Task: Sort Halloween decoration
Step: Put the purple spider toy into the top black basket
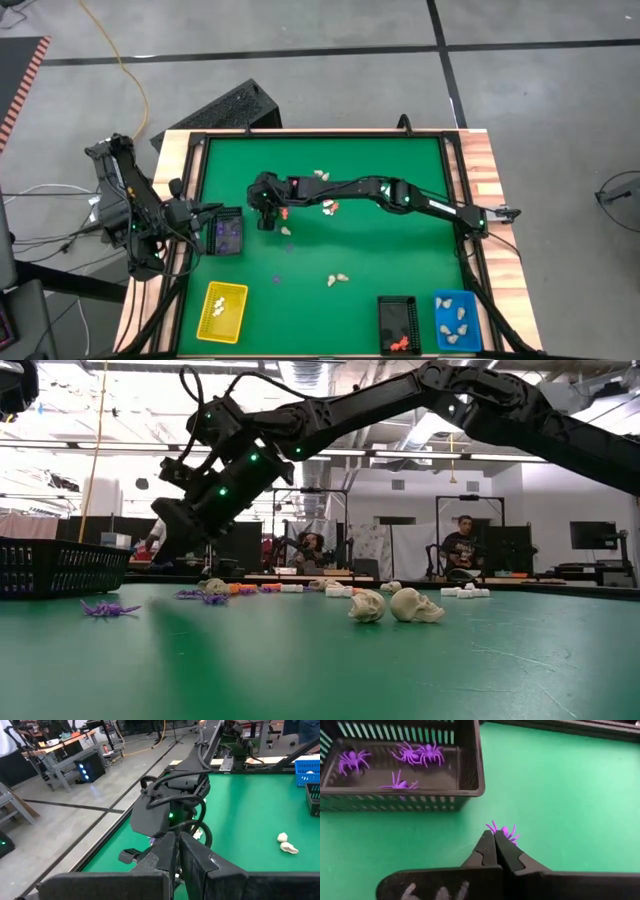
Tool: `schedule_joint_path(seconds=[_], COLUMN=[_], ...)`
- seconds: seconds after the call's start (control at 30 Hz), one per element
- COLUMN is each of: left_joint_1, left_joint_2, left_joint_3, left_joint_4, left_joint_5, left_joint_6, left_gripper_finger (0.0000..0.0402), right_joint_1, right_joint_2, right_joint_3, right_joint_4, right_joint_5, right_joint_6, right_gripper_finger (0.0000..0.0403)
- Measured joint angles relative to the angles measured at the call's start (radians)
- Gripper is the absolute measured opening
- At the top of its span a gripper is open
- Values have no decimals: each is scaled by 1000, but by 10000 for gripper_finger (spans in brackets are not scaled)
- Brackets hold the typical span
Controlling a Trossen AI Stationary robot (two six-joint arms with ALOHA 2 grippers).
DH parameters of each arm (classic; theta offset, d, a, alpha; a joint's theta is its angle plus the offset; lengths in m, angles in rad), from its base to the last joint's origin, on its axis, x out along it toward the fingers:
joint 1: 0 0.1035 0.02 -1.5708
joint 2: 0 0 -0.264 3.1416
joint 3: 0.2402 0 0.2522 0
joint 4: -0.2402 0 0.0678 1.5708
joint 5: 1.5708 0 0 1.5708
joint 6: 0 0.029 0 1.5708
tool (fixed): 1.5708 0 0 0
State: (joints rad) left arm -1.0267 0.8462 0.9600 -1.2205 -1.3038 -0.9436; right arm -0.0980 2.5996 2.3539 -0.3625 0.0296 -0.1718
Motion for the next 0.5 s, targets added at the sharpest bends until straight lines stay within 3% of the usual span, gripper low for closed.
schedule_joint_path(seconds=[0.5], left_joint_1=[0], left_joint_2=[0], left_joint_3=[0], left_joint_4=[0], left_joint_5=[-1], left_joint_6=[0], left_gripper_finger=[14], right_joint_1=[54], right_joint_2=[-55], right_joint_3=[2], right_joint_4=[78], right_joint_5=[133], right_joint_6=[-107], right_gripper_finger=[2])
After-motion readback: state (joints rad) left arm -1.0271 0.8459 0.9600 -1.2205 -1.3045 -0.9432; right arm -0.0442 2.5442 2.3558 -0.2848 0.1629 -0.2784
